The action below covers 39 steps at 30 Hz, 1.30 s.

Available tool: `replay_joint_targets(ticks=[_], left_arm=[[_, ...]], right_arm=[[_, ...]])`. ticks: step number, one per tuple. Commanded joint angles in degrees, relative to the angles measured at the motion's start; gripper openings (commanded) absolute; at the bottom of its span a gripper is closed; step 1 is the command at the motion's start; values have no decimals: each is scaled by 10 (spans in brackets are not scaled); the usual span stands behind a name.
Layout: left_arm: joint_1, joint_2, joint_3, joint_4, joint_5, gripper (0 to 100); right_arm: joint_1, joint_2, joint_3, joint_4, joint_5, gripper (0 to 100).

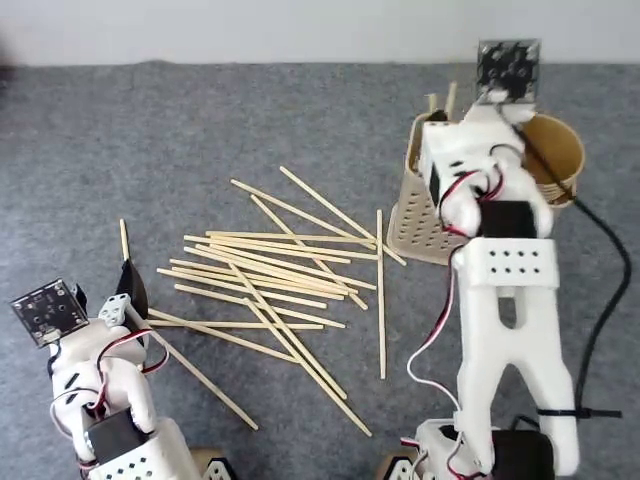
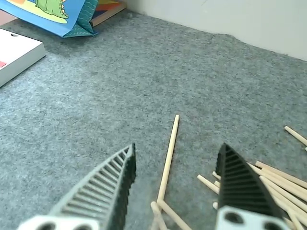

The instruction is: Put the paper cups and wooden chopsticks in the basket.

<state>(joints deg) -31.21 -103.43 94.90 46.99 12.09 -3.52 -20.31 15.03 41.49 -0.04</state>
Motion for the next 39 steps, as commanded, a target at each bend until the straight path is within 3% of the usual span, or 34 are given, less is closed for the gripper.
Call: replay_joint_targets(ticks=[1,9,19,30,39], left_arm=[[2,-9,-4,-11,-6,262],[2,-9,-4,-11,-6,262],[2,-9,-4,-11,-6,262],[2,-9,-4,-11,-6,262],[2,-9,-4,-12,-6,262]], right_arm=[[-44,-26,-101,116,-4,180],[-179,-19,-157,274,0,179],[-267,179,-144,278,13,180],[-333,449,-292,283,78,180],[-352,577,-388,284,133,180]])
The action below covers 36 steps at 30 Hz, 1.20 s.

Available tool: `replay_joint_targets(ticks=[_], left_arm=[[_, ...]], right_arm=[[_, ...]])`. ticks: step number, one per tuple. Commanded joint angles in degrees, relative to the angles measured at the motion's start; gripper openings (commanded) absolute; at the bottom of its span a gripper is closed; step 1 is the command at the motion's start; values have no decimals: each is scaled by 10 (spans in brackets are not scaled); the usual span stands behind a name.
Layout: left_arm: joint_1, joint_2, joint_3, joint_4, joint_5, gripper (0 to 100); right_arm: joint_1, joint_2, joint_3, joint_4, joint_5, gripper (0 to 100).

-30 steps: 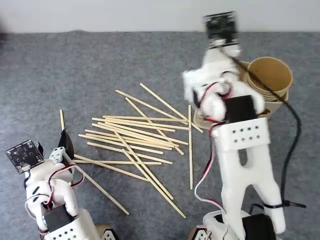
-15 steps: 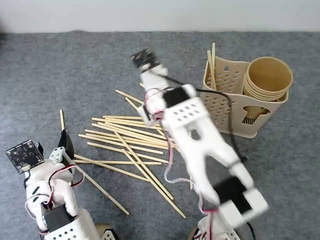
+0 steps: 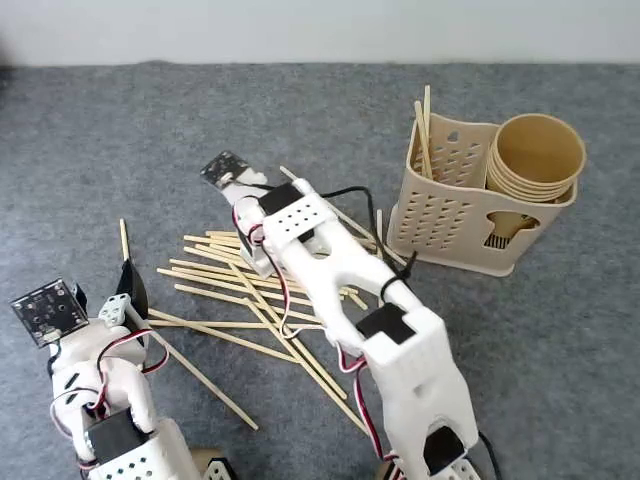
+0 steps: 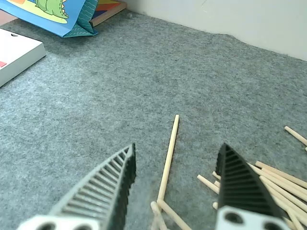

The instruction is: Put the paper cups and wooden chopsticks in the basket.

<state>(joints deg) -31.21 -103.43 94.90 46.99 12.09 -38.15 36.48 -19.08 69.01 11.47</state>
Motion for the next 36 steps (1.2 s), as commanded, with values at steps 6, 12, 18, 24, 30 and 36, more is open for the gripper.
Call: replay_joint_targets(ticks=[6,12,18,24,30,36], left_arm=[[2,-9,-4,-12,-6,262],[2,-9,-4,-12,-6,262],[2,-9,-4,-12,-6,262],[2,-9,-4,-11,-6,262],[2,-9,-4,-11,-6,262],[2,-9,-4,-11,-6,262]], right_arm=[[-6,60,-92,40,25,180],[-22,84,-147,144,25,180],[-46,87,-152,173,25,177],[-44,107,-154,170,25,165],[-39,141,-155,122,54,15],[-29,115,-155,124,55,8]])
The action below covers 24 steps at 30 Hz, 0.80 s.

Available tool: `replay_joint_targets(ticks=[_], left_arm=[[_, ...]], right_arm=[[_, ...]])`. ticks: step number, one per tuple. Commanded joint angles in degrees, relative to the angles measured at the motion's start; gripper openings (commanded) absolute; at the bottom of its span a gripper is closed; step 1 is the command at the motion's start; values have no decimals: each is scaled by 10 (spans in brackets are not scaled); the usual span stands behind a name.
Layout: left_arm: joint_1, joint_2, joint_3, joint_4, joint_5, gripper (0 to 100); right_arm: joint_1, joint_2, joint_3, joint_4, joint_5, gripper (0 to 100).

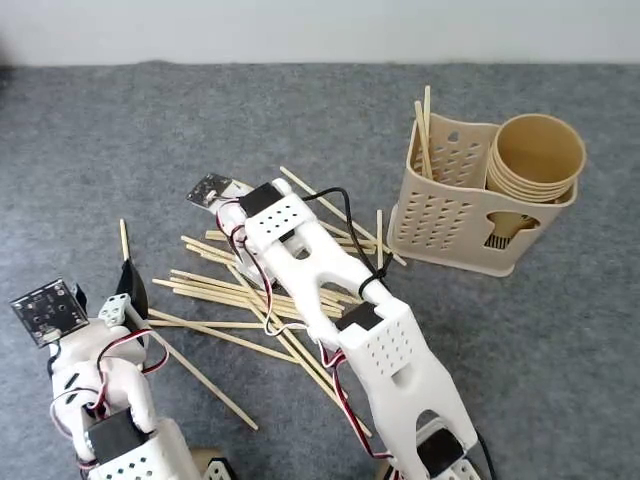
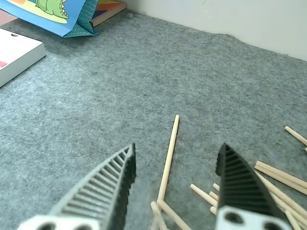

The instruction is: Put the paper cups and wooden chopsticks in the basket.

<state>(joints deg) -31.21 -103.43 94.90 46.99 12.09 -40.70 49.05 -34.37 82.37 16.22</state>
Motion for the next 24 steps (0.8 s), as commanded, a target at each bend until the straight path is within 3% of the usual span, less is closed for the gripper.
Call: replay_joint_targets(ticks=[1,24], left_arm=[[2,-9,-4,-11,-6,262],[2,-9,-4,-13,-6,262]], right_arm=[[-1,-18,-2,-10,7,8],[59,-285,3,129,-40,8]])
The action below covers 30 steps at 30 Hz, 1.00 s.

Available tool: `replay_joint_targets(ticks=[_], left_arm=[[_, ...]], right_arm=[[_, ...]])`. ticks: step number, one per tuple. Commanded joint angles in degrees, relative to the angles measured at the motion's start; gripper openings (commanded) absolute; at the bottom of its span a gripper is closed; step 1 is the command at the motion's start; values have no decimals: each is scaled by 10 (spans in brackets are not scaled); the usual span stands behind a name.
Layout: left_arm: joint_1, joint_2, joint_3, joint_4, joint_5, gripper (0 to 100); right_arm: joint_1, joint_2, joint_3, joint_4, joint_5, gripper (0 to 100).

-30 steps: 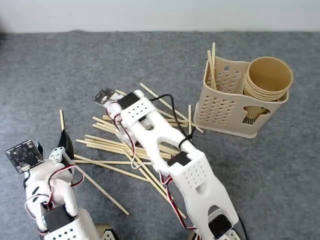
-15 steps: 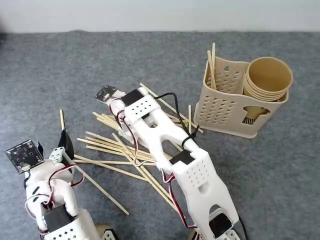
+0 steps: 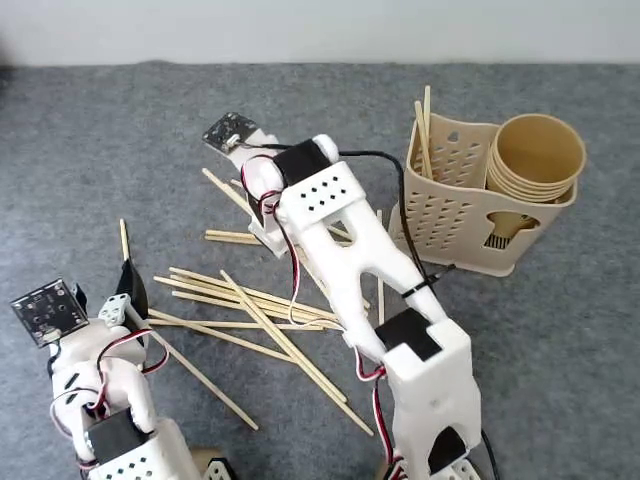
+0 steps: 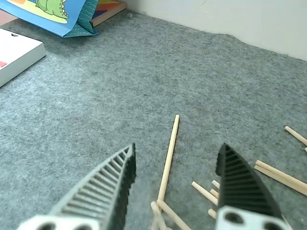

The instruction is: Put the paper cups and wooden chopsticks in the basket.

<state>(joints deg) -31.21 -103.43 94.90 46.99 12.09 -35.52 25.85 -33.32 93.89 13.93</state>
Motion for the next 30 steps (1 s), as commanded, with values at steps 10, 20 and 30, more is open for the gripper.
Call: replay_joint_targets(ticks=[10,20,30], left_arm=[[2,-9,-4,-13,-6,262],[2,-9,-4,-12,-6,262],[1,-9,-4,-11,-6,262]], right_arm=[[4,-161,26,21,-23,8],[6,-305,26,21,-49,8],[4,-431,123,19,-81,8]])
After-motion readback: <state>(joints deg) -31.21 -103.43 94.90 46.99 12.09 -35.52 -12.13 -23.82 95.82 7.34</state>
